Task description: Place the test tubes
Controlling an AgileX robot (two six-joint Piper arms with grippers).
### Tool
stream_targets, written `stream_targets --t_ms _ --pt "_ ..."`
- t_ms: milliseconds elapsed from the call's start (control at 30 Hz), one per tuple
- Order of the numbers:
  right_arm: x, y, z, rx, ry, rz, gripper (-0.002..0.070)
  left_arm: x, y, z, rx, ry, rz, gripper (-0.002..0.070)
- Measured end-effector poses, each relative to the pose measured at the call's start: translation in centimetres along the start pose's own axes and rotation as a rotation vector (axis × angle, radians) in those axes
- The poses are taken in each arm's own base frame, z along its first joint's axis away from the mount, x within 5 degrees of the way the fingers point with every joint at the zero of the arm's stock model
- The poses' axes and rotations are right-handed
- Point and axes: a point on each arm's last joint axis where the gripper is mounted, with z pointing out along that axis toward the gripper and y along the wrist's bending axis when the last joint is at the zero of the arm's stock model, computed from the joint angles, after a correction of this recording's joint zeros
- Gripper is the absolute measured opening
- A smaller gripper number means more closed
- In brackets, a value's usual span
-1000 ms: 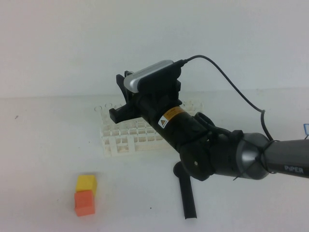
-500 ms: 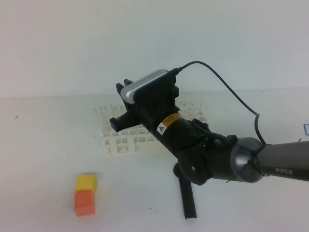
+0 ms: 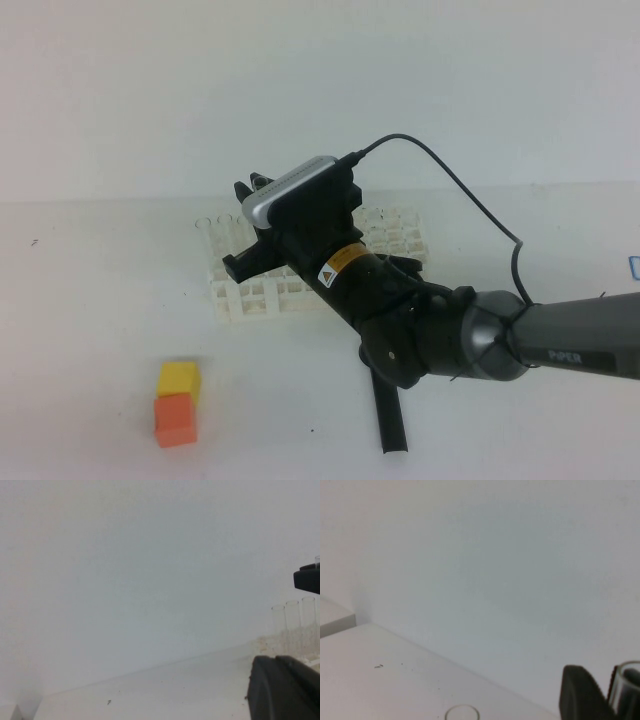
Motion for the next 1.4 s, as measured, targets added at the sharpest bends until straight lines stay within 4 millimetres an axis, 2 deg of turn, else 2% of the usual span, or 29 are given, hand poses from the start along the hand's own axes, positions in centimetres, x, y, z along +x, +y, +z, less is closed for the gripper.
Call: stream_targets --t_ms 233,433,500,600,667,733,900,1000,1167,1267,1400 --pt "0.1 0.0 0.1 0.006 0.003 0.006 0.0135 0.0 0.0 0.0 0.0 0.0 0.0 -0.0001" --pt "0.1 0.0 0.1 0.006 0.003 0.006 0.0294 0.0 0.0 0.0 0.0 0.0 0.0 -0.0001" --pt "0.0 0.0 0.1 0.006 0.001 0.006 0.0322 0.0 0.0 0.0 0.0 0.0 0.0 -0.0001" --pt "-1.1 -0.1 -0.1 0.003 -0.001 -0.03 0.0334 0.0 0.0 0.0 0.0 0.0 0.0 -0.0001" --pt "-2.6 -0.2 -0.4 -0.007 0.018 -0.085 0.0329 0.0 0.0 0.0 0.0 0.0 0.0 -0.0001" --pt "-4.2 -0.2 -0.8 -0.026 0.055 -0.153 0.0294 0.0 0.0 0.0 0.0 0.0 0.0 -0.0001" --pt "-10.0 -0.6 -3.0 -0.081 0.11 -0.269 0.0063 0.0 0.0 0.0 0.0 0.0 0.0 -0.0001" --pt "-14.5 -1.1 -5.2 -0.088 0.068 -0.315 0.0018 0.0 0.0 0.0 0.0 0.0 0.0 -0.0001" --pt "-21.5 -2.2 -11.3 -0.081 -0.033 -0.371 0.0001 0.0 0.0 0.0 0.0 0.0 0.0 -0.0001" --pt "-23.6 -2.9 -15.1 -0.071 -0.081 -0.408 0.0 0.0 0.0 0.0 0.001 0.002 0.0 -0.0001" --pt "-25.3 -3.5 -19.2 -0.054 -0.137 -0.451 -0.0001 0.0 0.0 0.0 0.001 0.002 0.0 -0.0001"
